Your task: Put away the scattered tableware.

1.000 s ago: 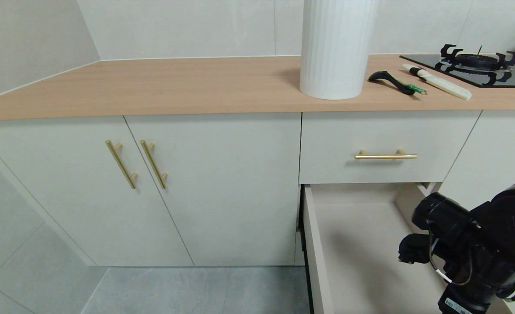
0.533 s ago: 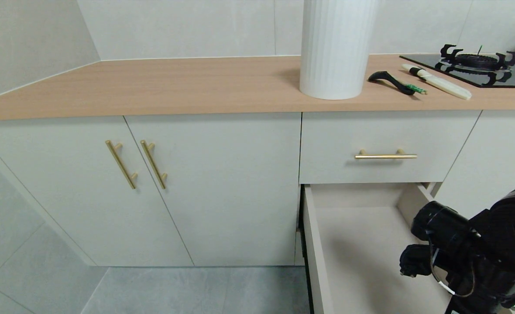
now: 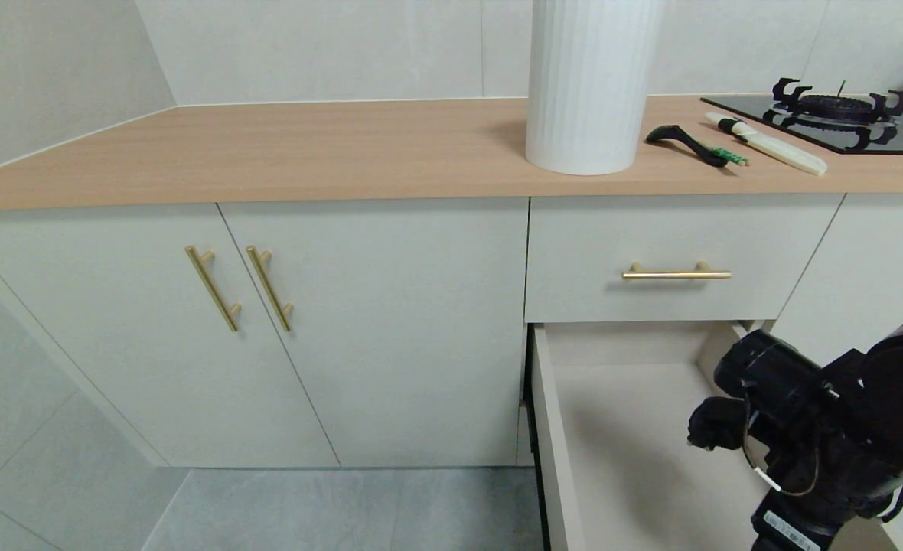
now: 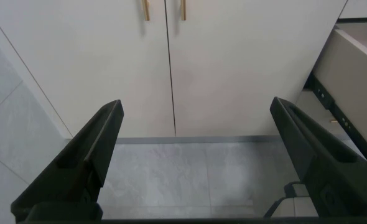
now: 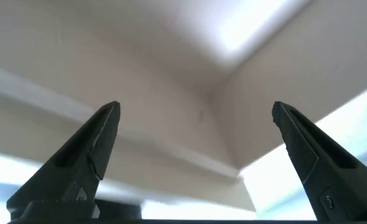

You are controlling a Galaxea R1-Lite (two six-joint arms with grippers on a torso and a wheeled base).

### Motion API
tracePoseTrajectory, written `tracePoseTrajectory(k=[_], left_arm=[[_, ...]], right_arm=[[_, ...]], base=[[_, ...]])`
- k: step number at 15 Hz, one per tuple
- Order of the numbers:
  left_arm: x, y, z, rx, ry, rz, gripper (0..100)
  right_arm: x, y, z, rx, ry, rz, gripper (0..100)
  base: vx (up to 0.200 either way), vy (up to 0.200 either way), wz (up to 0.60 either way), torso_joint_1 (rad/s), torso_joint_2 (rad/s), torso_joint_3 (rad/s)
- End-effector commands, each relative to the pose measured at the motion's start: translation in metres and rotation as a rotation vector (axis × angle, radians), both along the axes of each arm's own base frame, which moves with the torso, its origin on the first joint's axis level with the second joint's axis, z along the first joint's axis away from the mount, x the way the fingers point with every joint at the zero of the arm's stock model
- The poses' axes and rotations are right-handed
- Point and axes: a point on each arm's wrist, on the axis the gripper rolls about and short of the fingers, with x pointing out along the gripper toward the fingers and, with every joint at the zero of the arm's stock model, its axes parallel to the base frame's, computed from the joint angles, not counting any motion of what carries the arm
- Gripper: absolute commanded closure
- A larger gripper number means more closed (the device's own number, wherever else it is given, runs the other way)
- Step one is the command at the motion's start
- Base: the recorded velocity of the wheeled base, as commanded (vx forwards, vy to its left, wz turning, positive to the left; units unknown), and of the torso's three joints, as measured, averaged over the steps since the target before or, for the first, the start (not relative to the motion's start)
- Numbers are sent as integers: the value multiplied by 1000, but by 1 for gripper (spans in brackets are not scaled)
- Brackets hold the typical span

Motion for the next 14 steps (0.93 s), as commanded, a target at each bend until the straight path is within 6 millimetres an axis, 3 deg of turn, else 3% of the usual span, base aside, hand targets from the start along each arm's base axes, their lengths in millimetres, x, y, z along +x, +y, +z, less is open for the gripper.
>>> tracePoseTrajectory(k=[1,3,5,10,14], left_arm=[[0,0,0,0,1,0,0],[0,0,0,0,1,0,0],[0,0,0,0,3,0,0],[0,0,0,0,3,1,0],[0,0,0,0,1,1,0]], right_arm=[[14,4,23,156,-192,-114,0],[26,4,48,348,-384,-277,0],[32,-10,65,406,-496,-331,0],[33,-19,82,473,-616,-343,0],[36,-23,82,473,-637,-359,0]], base=[[0,0,0,0,0,0],[0,0,0,0,0,0],[0,0,0,0,0,0],[0,0,0,0,0,0],[0,0,0,0,0,0]])
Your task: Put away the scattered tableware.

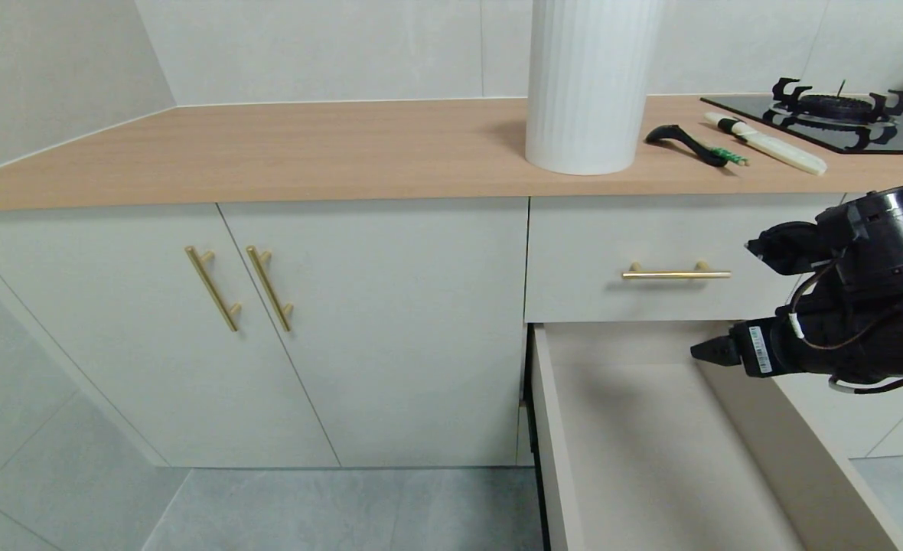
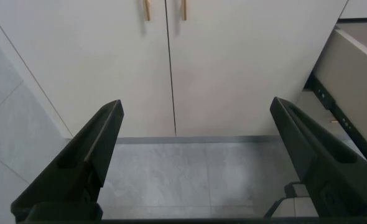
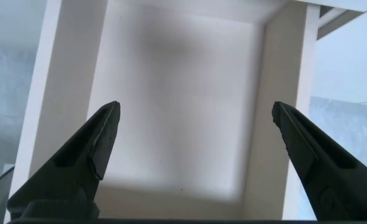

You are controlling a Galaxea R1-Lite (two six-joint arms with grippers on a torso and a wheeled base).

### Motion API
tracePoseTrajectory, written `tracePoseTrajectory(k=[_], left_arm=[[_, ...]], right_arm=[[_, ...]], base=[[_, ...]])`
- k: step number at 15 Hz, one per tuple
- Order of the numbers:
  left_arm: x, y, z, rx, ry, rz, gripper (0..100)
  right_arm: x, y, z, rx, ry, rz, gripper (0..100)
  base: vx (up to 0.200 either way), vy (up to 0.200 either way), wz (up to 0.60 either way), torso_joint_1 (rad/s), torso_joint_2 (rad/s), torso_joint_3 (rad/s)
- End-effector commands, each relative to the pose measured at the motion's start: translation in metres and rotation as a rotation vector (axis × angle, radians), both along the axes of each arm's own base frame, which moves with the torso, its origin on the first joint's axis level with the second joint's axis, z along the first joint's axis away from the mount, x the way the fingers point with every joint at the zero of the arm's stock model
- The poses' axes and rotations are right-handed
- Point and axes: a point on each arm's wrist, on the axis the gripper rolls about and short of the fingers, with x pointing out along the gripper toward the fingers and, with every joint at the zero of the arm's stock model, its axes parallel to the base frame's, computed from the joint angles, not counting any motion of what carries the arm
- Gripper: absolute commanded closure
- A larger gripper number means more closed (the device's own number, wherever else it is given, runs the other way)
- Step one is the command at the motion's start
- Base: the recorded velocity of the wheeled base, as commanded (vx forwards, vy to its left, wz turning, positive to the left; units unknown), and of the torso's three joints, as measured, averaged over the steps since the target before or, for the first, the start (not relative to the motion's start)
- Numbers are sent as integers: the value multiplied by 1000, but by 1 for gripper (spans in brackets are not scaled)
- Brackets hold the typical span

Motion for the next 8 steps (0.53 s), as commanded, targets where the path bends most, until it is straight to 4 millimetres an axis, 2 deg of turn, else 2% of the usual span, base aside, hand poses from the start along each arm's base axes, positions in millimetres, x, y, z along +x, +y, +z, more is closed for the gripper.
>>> tracePoseTrajectory(k=[1,5,8], left_arm=[[0,0,0,0,3,-1,0],[0,0,0,0,1,1,0],[0,0,0,0,1,1,0]], right_arm=[[0,-1,0,0,-2,-5,0],[-1,-1,1,-1,-4,-7,0],[-1,-2,1,-1,-6,-7,0]], base=[[0,0,0,0,0,0],[0,0,0,19,-38,-7],[0,0,0,165,-116,-154]])
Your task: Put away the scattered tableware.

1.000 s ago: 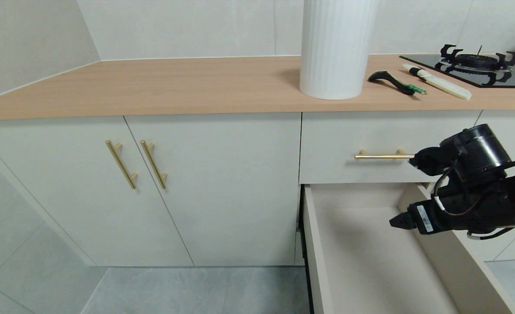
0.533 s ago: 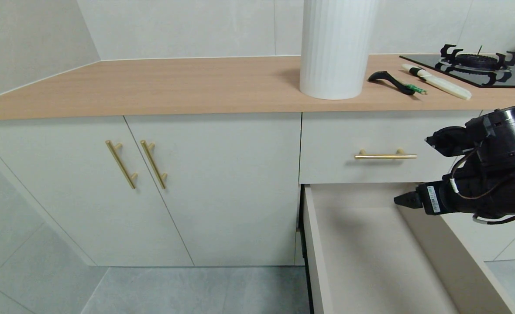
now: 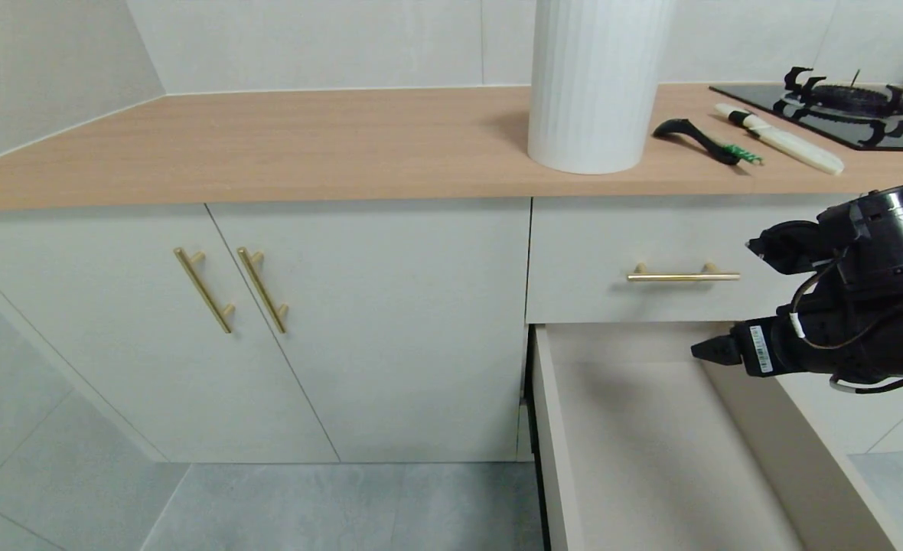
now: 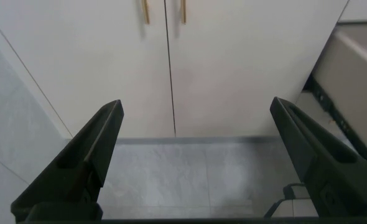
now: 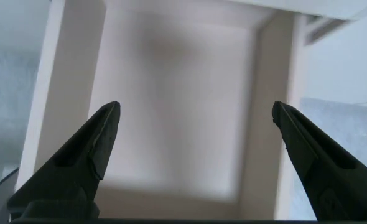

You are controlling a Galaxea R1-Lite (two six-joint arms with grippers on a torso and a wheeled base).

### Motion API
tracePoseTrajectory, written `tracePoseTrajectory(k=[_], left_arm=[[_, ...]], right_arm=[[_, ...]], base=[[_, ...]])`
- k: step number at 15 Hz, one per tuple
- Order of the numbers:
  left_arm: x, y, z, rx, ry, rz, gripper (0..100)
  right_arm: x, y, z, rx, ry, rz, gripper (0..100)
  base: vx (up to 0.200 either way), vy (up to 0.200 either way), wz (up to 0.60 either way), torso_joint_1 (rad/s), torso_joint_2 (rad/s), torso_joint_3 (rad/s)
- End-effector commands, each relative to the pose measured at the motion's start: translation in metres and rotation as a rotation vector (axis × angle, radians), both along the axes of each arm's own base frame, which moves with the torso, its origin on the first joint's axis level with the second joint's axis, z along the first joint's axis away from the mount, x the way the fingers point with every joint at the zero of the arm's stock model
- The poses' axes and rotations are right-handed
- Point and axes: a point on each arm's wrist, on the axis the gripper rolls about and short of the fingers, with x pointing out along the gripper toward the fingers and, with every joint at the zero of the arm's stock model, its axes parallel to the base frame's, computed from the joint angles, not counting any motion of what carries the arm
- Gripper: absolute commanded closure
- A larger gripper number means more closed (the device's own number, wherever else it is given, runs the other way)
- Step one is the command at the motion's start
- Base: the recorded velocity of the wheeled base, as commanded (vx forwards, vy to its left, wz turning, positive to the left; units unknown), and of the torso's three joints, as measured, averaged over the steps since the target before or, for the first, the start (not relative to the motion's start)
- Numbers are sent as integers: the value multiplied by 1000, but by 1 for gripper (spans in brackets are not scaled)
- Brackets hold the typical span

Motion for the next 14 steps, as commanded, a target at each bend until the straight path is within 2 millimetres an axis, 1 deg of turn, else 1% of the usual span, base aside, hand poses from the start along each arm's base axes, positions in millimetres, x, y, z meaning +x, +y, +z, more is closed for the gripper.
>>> tracePoseTrajectory(k=[1,6,9,11,12,13,14], left_arm=[[0,0,0,0,2,1,0],[0,0,0,0,0,-1,0],[0,0,0,0,2,-1,0],[0,0,0,0,0,1,0],[0,0,0,0,0,-1,0],[0,0,0,0,2,-1,0],[0,0,0,0,0,-1,0]], right_arm=[[0,0,0,0,0,0,0],[0,0,-1,-5,4,4,0],[-1,0,-1,-18,4,15,0],[-3,-1,1,-15,-7,15,0],[-6,-1,9,-8,-36,18,0],[-4,-1,20,1,-87,28,0],[2,0,36,31,-157,38,0]], base=[[0,0,0,227,-193,-286],[0,0,0,205,-595,-218],[0,0,0,79,-478,-235],[0,0,0,278,-483,-229],[0,0,0,378,-471,-261],[0,0,0,334,-476,-251],[0,0,0,286,-500,-251]])
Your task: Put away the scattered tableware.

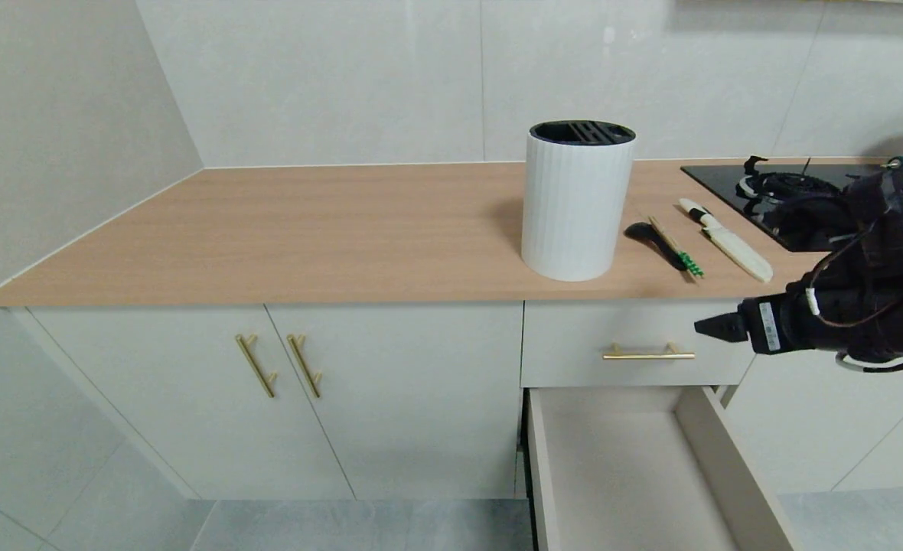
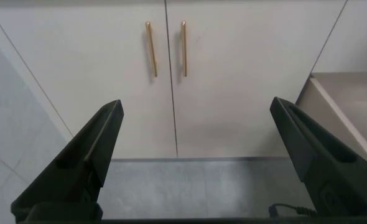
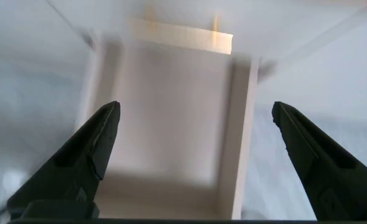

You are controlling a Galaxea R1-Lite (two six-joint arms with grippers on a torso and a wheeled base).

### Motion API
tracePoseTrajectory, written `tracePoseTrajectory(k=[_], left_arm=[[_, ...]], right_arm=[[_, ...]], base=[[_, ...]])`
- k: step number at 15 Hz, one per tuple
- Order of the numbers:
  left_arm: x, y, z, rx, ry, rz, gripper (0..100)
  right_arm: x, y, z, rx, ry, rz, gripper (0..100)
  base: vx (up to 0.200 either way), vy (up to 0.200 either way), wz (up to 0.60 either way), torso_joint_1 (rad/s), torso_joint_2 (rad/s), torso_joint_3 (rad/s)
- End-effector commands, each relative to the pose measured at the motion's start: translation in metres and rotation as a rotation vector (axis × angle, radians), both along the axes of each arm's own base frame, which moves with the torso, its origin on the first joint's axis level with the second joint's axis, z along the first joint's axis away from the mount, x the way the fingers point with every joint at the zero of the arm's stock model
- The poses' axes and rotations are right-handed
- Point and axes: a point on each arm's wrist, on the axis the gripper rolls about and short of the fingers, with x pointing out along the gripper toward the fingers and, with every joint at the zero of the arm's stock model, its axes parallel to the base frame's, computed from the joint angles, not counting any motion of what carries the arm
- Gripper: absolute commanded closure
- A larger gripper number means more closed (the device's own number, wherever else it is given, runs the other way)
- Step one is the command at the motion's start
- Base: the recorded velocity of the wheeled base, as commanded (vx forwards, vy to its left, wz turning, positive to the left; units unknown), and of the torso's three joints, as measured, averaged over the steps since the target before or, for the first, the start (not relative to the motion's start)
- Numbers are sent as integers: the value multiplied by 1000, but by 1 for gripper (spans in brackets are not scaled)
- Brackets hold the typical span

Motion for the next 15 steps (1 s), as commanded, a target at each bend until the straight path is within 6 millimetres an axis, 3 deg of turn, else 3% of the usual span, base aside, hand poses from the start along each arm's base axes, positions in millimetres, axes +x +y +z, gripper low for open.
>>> tracePoseTrajectory(k=[1,4,7,9,15], left_arm=[[0,0,0,0,1,0,0],[0,0,0,0,3,0,0],[0,0,0,0,3,1,0],[0,0,0,0,1,0,0],[0,0,0,0,1,0,0]], right_arm=[[13,-2,25,35,-88,4,0],[47,4,31,-3,-55,13,0],[83,-7,1,-20,26,-49,0],[96,-20,-6,-26,15,-74,0],[106,-18,-14,-21,-1,-76,0]], base=[[0,0,0,168,-290,-129],[0,0,0,63,-108,-48],[0,0,0,0,0,0],[0,0,0,0,0,0],[0,0,0,0,0,0]])
